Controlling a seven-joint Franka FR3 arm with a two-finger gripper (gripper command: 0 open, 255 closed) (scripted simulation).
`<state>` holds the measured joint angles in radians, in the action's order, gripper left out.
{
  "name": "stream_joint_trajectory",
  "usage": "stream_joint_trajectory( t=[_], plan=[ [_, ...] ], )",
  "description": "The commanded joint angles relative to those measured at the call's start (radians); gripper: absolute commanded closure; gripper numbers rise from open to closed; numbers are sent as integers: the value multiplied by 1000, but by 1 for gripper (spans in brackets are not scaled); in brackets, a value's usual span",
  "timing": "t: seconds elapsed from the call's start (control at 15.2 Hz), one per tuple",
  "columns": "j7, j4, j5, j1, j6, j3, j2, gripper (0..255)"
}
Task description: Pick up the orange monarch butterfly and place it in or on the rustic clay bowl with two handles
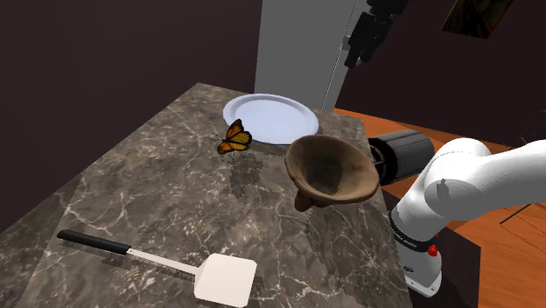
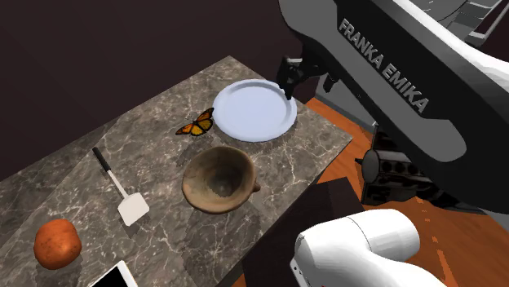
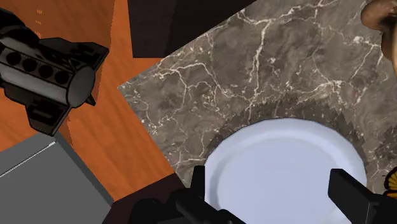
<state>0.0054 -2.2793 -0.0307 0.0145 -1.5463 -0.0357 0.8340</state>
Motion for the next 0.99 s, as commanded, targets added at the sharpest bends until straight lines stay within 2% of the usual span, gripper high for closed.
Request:
stream_joint_trajectory(
  t=[0.0,0.46,0.92],
  plan=[
    [0,0,0,0,0,0,0,0],
    [261,-14,-134,8,-62,-143,-122,0],
    [510,31,-246,17,-151,-275,-305,0]
  ],
)
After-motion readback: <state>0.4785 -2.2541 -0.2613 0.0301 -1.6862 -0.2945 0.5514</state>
